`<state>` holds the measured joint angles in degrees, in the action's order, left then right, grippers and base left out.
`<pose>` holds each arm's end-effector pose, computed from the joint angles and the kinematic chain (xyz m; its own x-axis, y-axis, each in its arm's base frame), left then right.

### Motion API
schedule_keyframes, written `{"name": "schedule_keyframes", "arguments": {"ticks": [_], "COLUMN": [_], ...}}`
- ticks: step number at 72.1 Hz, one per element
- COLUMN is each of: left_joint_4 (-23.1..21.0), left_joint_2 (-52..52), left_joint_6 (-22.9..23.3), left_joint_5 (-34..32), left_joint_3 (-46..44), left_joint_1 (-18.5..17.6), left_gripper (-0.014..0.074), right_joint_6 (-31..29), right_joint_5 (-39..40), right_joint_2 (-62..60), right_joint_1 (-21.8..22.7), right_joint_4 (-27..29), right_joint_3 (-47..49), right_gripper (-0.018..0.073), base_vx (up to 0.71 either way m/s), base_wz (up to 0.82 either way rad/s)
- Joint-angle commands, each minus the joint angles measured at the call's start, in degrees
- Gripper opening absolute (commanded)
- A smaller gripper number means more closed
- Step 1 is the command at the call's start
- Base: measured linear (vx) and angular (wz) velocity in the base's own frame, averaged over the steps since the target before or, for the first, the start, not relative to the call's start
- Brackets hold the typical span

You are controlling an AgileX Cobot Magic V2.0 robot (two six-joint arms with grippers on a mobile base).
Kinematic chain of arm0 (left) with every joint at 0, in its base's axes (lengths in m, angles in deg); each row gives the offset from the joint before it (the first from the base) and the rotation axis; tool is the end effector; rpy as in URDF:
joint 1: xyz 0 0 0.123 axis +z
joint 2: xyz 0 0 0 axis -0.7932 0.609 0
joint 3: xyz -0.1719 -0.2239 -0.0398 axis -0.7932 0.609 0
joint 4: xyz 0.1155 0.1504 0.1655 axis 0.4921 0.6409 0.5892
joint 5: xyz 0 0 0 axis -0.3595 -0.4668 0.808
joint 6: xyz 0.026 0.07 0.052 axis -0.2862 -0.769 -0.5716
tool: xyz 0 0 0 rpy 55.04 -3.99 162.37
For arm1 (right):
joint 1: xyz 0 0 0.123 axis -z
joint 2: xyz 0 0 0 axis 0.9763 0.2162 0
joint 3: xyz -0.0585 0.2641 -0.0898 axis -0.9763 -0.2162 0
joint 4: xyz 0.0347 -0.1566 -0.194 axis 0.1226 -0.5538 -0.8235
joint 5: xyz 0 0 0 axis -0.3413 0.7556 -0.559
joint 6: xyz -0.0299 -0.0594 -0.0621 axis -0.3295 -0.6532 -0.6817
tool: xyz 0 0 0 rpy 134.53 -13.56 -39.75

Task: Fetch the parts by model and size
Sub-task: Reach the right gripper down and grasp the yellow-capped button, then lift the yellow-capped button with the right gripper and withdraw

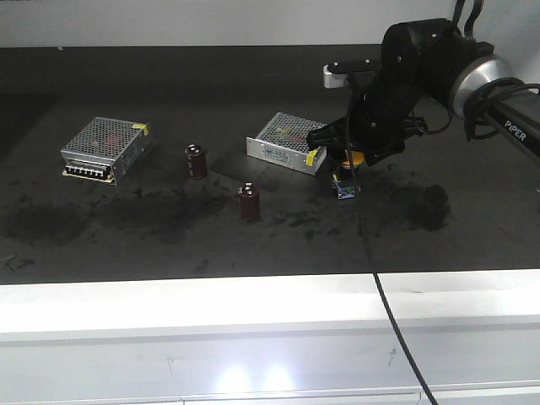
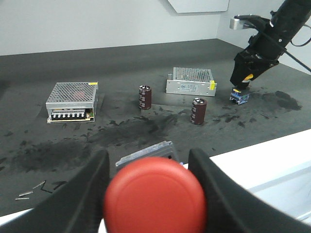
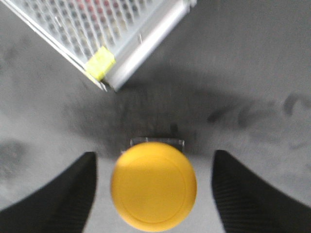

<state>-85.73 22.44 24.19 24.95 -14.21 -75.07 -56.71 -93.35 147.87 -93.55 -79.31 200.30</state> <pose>0.0242 -0.0056 0.3133 -0.2105 -0.0258 -0.9772 0.3215 0.9422 -0.0941 0.4479 0.1301 0.2672 -0.9048 -0.2142 -0.3681 -0.2417 0.9699 0.0297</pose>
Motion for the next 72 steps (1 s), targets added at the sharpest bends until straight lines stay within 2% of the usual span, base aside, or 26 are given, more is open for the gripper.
{"name": "schedule_keyframes", "arguments": {"ticks": [1,9,22,34,43,56,72], "left_joint_4": [-0.2,-0.2,-0.2,-0.2,-0.2,-0.2,-0.2], "left_joint_2": [0.9,0.9,0.9,0.9,0.9,0.9,0.9], "left_joint_6": [0.0,0.0,0.0,0.0,0.0,0.0,0.0], "left_joint_5": [-4.4,-4.4,-4.4,-4.4,-4.4,-4.4,-4.4], "left_joint_3": [-1.3,-1.3,-1.3,-1.3,-1.3,-1.3,-1.3], "left_joint_1": [-0.2,-0.2,-0.2,-0.2,-0.2,-0.2,-0.2], "left_gripper": [-0.0008,-0.0008,-0.0008,-0.0008,-0.0008,-0.0008,-0.0008], "right_joint_6": [-0.1,-0.1,-0.1,-1.8,-2.6,-3.8,-5.0], "right_joint_5": [0.8,1.1,1.7,2.3,7.9,20.1,38.2], "right_joint_2": [-3.1,-3.2,-3.8,-7.5,-14.3,-27.7,-46.5], "right_joint_1": [0.1,0.1,0.1,0.1,0.1,0.1,0.1], "right_joint_4": [-0.9,-0.9,-0.9,-0.9,-0.9,-0.9,-0.9], "right_joint_3": [1.7,1.7,1.7,0.8,-5.1,-20.9,-45.7], "right_gripper": [0.0405,0.0294,-0.0012,-0.0011,-0.001,-0.001,-0.001], "base_vx": [0.0,0.0,0.0,0.0,0.0,0.0,0.0], "base_wz": [0.0,0.0,0.0,0.0,0.0,0.0,0.0]}}
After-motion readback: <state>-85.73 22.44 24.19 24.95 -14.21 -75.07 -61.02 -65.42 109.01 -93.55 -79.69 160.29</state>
